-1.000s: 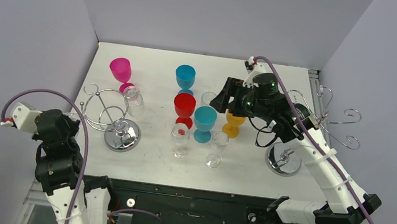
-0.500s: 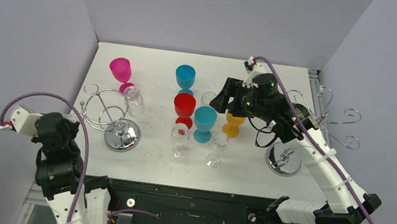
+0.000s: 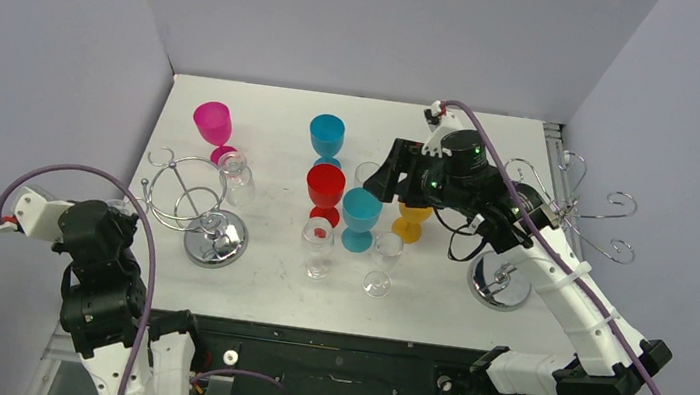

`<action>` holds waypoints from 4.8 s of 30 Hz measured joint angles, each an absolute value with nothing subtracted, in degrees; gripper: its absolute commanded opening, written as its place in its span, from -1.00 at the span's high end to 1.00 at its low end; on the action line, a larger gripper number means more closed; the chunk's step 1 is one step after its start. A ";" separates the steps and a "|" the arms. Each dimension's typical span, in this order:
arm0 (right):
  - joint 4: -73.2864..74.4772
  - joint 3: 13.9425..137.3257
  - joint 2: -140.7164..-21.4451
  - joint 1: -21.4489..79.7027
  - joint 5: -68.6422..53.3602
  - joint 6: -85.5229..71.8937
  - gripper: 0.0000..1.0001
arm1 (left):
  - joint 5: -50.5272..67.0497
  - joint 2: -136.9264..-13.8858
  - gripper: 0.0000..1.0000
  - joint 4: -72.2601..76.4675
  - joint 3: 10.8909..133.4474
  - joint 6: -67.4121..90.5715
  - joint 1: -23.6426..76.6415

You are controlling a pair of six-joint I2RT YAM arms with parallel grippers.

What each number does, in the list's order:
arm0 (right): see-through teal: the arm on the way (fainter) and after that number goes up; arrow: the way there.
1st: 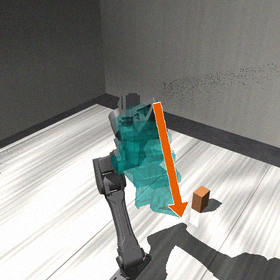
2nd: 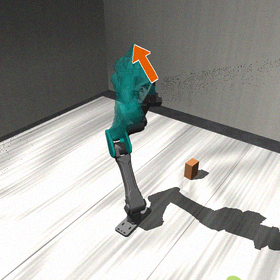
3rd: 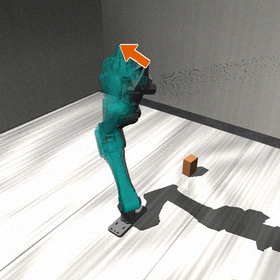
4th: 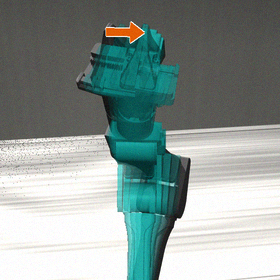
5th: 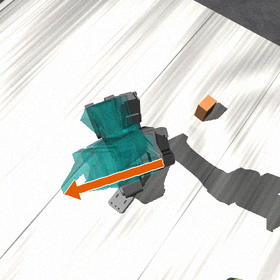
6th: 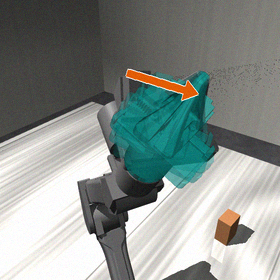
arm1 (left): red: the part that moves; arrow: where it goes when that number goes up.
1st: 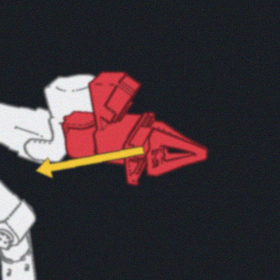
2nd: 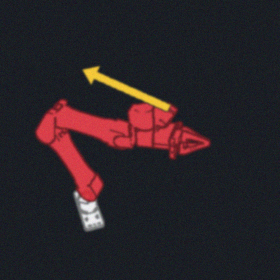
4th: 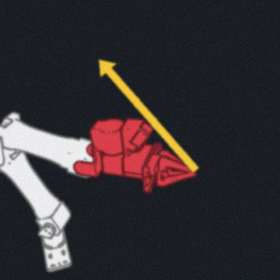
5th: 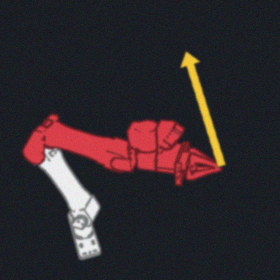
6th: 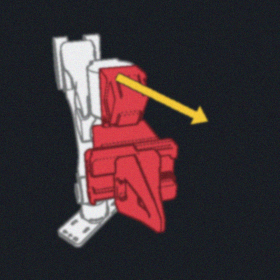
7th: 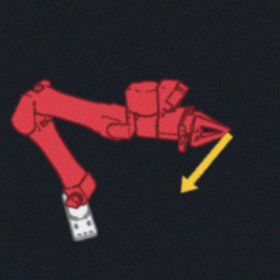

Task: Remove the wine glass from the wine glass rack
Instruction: Pick up the wine glass from the wine rack, then place the wine glass at the center of the board.

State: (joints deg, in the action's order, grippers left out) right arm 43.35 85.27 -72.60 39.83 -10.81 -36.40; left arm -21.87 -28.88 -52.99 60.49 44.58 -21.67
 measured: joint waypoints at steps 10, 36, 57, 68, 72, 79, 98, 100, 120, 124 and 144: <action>42.54 86.46 -75.33 41.78 -14.04 -36.49 -0.27 | -23.22 -28.77 1.00 -54.43 63.48 44.95 -21.47; 17.10 95.11 -89.95 49.45 -33.58 -55.86 -0.28 | -13.10 -31.07 1.00 -62.02 79.15 51.13 -21.47; -13.37 95.48 -103.00 58.65 -42.63 -82.67 -0.12 | -1.83 -32.86 1.00 -65.91 85.01 56.29 -21.47; -20.25 96.77 -107.70 60.29 -42.74 -91.09 0.09 | 4.67 -32.95 1.00 -66.02 85.34 58.06 -21.47; -21.04 97.12 -107.70 60.86 -42.48 -92.31 0.11 | 7.22 -32.97 1.00 -66.00 85.34 58.50 -21.47; -22.68 97.32 -107.70 61.23 -42.48 -93.95 0.18 | 11.88 -33.21 1.00 -65.56 85.34 59.13 -21.47; -25.98 95.39 -107.22 60.25 -42.19 -98.61 1.00 | 22.81 -34.87 1.00 -59.13 83.92 61.08 -21.47; -26.15 94.41 -106.39 59.64 -42.00 -99.42 1.00 | 24.45 -35.68 1.00 -58.46 83.92 61.06 -21.45; -15.35 96.05 -99.83 53.23 -37.60 -97.27 1.00 | 33.82 -41.01 0.07 -44.95 85.54 64.95 -21.32; -12.58 98.61 -99.61 50.72 -36.75 -96.64 1.00 | 34.39 -43.13 -0.06 -42.11 87.42 65.82 -21.32; -5.50 106.54 -93.60 32.80 -36.49 -97.82 1.00 | 28.82 -61.25 -0.73 -16.64 84.62 63.37 5.17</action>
State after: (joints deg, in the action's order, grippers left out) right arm -5.50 106.54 -93.60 32.80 -36.49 -97.82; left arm 28.82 -61.25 -16.64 84.62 63.37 5.17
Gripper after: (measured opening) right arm 0.042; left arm 0.831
